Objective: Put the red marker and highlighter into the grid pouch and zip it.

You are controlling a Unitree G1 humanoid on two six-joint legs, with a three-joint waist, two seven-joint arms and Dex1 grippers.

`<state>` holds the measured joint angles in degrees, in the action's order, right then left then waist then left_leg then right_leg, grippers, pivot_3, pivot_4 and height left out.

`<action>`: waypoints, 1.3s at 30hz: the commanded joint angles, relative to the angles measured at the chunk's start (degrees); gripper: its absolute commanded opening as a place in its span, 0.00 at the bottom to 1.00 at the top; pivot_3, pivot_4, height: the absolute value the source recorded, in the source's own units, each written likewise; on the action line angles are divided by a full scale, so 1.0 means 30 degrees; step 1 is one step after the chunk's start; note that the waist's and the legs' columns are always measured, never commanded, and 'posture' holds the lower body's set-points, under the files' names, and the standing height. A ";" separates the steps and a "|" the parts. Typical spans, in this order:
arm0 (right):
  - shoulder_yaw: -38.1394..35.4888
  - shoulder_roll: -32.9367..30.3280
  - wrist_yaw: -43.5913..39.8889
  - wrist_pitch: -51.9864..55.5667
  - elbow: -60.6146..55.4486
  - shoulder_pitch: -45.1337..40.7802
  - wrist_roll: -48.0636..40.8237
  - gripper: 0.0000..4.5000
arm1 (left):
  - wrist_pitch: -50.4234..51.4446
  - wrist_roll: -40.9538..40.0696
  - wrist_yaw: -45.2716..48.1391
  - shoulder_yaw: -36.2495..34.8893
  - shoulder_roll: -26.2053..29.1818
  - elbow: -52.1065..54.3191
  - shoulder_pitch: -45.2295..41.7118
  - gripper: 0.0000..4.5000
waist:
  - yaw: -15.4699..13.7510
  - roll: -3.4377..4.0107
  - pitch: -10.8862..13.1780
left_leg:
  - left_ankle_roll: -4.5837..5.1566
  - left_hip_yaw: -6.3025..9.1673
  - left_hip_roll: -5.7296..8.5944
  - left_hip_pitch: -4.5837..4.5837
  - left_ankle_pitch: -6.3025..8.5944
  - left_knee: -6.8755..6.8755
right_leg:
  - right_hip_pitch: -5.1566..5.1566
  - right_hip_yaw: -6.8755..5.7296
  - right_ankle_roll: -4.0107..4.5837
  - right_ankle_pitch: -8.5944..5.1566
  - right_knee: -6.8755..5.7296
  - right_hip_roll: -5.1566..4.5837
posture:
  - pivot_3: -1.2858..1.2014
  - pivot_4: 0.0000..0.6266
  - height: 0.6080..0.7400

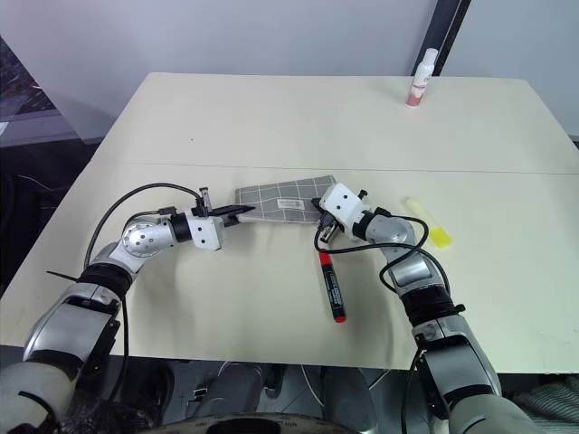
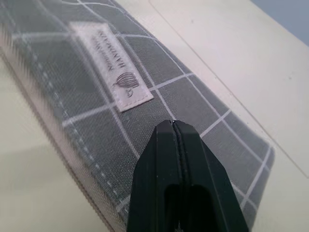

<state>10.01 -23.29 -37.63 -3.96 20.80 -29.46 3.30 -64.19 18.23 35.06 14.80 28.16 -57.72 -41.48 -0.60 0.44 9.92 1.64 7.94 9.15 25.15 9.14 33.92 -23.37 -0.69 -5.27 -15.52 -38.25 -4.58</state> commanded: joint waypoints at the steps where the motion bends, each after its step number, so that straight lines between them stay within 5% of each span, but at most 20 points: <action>1: -0.0887 -0.0042 0.0012 0.0333 -0.1296 -0.0073 -0.0846 0.00 | -0.0070 -0.0516 0.0938 0.0745 -0.0423 0.0032 0.0622 0.01 | -0.0015 0.0000 0.0000 | 0.0001 0.0001 0.0000 0.0000 0.0000 0.0000 | 0.0001 0.0000 0.0000 0.0000 0.0001 0.0000 | 0.52 0.24 1.00; 2: -0.1214 -0.0007 -0.0048 0.0814 -0.1611 -0.0029 -0.1307 0.00 | 0.0099 -0.0878 0.1136 0.0583 -0.0399 0.0106 0.0654 0.01 | -0.0012 0.0000 0.0000 | 0.0002 0.0001 0.0000 0.0000 0.0000 0.0000 | 0.0000 0.0000 0.0000 0.0000 0.0000 0.0000 | 0.52 0.24 1.00; 5: -0.2601 -0.0537 0.0562 0.2064 -0.2488 0.0236 -0.2039 0.20 | 0.0922 -0.2427 0.1724 -0.0177 -0.0341 0.0461 0.0770 0.00 | -0.0011 0.0000 0.0000 | 0.0002 0.0001 -0.0002 0.0000 0.0001 0.0000 | -0.0004 0.0001 0.0000 0.0000 -0.0001 0.0000 | 0.52 0.24 1.00; 12: -0.4675 -0.2357 -0.0315 0.6885 -0.6663 0.2526 -0.4392 0.99 | 0.3327 -0.4494 0.1203 -0.1735 -0.0263 0.2280 0.1663 0.00 | 0.0012 -0.0002 0.0001 | 0.0018 0.0003 -0.0008 0.0019 0.0009 -0.0008 | -0.0029 0.0004 0.0001 -0.0002 0.0000 0.0000 | 0.52 0.24 1.00; 20: -0.4660 -0.0548 0.0829 0.9639 -0.8803 0.4000 -0.6062 0.99 | 0.5472 -0.5842 0.1331 -0.2561 -0.0343 0.4991 0.2255 0.00 | 0.0359 -0.0003 0.0003 | 0.0016 0.0003 -0.0042 0.0019 0.0009 -0.0005 | -0.0029 0.0004 0.0002 -0.0005 -0.0013 0.0018 | 0.52 0.24 1.00; 33: -0.5191 0.3359 0.3153 1.0604 -0.6736 0.1159 -0.7539 0.99 | 0.6607 -0.6004 0.1379 -0.2746 -0.0203 0.7108 0.2315 0.00 | 0.0419 -0.0002 0.0004 | 0.0014 0.0003 -0.0037 0.0024 0.0006 -0.0006 | -0.0039 0.0003 0.0002 -0.0002 -0.0009 0.0022 | 0.52 0.24 1.00; 36: -0.5320 0.3570 0.2833 1.0547 -0.6771 0.1127 -0.8183 0.80 | 0.6520 -0.5922 0.1372 -0.2711 -0.0196 0.7069 0.2344 0.00 | 0.0407 -0.0002 0.0004 | 0.0015 0.0004 -0.0032 0.0024 0.0005 -0.0006 | -0.0035 0.0003 0.0003 -0.0001 -0.0008 0.0021 | 0.52 0.24 1.00; 39: -0.5078 0.3689 0.3054 1.0917 -0.6759 0.1067 -0.8274 0.46 | 0.6153 -0.5625 0.1214 -0.2648 -0.0158 0.6769 0.2346 0.00 | 0.0427 -0.0002 0.0004 | 0.0014 0.0003 -0.0030 0.0024 0.0005 -0.0005 | -0.0034 0.0004 0.0005 0.0000 -0.0006 0.0019 | 0.52 0.24 1.00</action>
<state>-4.95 -12.72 -28.59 28.56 1.37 -25.33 -20.59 -44.32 0.92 39.30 7.63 26.98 -38.26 -34.12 0.68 0.43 9.93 1.68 7.95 9.07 25.22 9.16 33.91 -23.48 -0.68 -5.26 -15.51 -38.27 -4.52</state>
